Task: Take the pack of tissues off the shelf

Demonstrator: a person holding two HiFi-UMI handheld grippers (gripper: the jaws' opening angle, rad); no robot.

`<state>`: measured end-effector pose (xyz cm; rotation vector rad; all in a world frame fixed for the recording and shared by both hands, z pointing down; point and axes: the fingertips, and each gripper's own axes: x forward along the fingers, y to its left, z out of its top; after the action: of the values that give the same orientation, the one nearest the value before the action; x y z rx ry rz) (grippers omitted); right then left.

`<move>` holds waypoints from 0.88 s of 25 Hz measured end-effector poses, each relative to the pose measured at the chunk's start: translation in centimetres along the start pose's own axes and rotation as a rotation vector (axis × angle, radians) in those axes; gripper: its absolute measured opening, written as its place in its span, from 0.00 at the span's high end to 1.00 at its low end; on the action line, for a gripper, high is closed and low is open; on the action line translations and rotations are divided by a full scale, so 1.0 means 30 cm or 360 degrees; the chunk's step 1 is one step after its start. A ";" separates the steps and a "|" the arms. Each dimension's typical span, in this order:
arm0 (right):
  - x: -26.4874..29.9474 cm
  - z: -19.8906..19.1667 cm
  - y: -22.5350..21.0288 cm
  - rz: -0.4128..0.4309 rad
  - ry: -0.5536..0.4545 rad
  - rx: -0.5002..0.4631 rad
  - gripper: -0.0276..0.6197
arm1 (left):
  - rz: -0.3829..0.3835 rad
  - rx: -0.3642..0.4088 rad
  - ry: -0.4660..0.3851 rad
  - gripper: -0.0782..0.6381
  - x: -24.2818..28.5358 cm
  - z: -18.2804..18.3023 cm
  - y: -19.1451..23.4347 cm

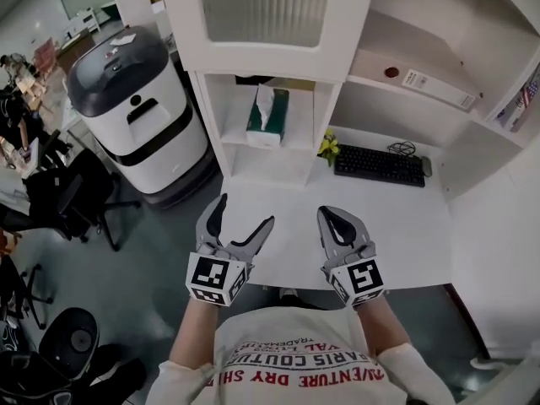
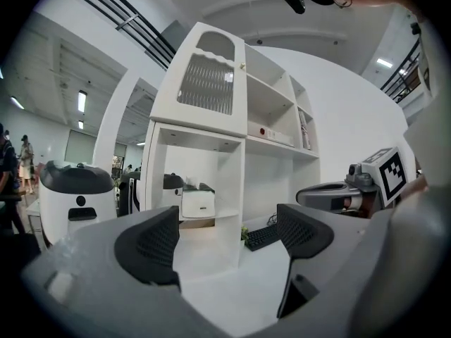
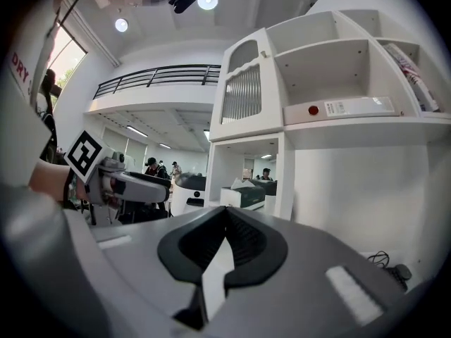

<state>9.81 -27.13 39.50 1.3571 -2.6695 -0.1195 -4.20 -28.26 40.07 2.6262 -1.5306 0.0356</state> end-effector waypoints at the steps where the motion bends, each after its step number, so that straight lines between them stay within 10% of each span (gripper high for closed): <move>1: 0.021 -0.002 -0.025 0.0018 -0.0003 0.0001 0.95 | 0.0022 0.0011 0.0004 0.27 0.030 -0.002 0.008; 22: 0.335 -0.117 -0.316 0.0195 0.0023 0.0064 0.95 | 0.0365 0.0121 0.0060 0.18 0.583 -0.018 0.238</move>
<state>12.09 -40.84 42.59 1.1966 -2.7484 -0.0426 -1.75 -46.87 42.40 2.4744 -1.8434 0.1624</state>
